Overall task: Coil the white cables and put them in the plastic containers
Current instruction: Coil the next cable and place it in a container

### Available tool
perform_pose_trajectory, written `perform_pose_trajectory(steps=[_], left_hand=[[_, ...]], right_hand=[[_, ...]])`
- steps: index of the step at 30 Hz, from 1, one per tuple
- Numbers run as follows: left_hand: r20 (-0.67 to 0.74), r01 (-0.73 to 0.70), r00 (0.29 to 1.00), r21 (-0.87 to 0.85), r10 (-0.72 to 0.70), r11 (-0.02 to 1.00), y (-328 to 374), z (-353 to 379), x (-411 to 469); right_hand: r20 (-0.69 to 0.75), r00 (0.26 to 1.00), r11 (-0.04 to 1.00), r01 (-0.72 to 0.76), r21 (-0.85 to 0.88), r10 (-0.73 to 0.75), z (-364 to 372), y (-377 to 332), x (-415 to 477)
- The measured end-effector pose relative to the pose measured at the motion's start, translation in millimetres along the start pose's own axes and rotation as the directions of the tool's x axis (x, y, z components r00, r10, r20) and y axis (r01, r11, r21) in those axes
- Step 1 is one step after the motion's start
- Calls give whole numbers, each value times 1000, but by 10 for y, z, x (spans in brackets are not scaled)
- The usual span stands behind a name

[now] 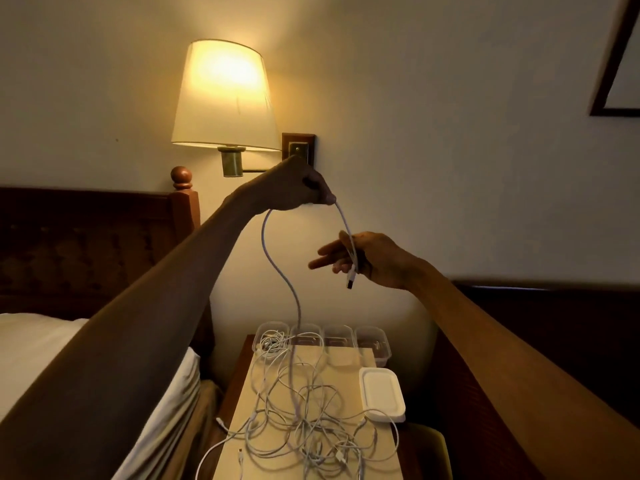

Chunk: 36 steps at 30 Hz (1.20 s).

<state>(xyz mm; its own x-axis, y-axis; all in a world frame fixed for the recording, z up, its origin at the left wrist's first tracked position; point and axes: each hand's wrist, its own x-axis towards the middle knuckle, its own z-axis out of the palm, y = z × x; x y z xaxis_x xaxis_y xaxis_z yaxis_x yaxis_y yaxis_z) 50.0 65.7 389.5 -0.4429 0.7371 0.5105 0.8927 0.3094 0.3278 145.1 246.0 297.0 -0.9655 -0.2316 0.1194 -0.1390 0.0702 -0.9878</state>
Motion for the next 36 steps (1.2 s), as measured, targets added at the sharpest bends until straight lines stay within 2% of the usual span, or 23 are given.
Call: perform_pose_trajectory(steps=[4,6,11,13,15,17,20,24,28,31,33,36], left_hand=[[-88,45,995,-109,-54,993,-180,138,-114],[-92,52,993,-166,-68,985,-206,205,-167],[-122,26,991,-171,-47,985,-221,322,-206],[-60,61,995,-244,-78,968,-221,412,-231],[34,198,980,-330,-198,923,-169,572,-261],[123,360,933,-333,-338,872,-70,739,-295],[267,441,892,-342,-364,830,56,859,-321],[443,402,857,-256,-263,879,134,811,-339],[488,326,845,-145,-219,934,268,670,-305],[491,280,836,0,-244,960,378,491,-215],[412,173,884,150,-221,973,386,310,-135],[306,84,939,247,-160,965,363,36,-72]], right_hand=[[-64,998,953,33,301,-15,-15,-73,-48],[-38,999,914,16,406,-1,-31,-102,-75],[82,996,862,-22,506,-22,-6,-201,-100],[37,998,841,23,540,-51,-2,-277,-106],[-63,995,844,103,527,-83,-4,-348,-98],[-87,989,851,148,503,-121,-9,-390,-64],[-100,983,914,178,363,-152,-36,-356,-2],[-331,931,922,257,291,-155,-191,-274,98],[-475,864,942,281,181,-167,-275,-196,178],[-475,862,973,225,46,-177,-232,-177,196],[-426,888,984,170,-54,-177,-216,-175,173],[-313,946,996,75,-40,-84,-187,-155,109]])
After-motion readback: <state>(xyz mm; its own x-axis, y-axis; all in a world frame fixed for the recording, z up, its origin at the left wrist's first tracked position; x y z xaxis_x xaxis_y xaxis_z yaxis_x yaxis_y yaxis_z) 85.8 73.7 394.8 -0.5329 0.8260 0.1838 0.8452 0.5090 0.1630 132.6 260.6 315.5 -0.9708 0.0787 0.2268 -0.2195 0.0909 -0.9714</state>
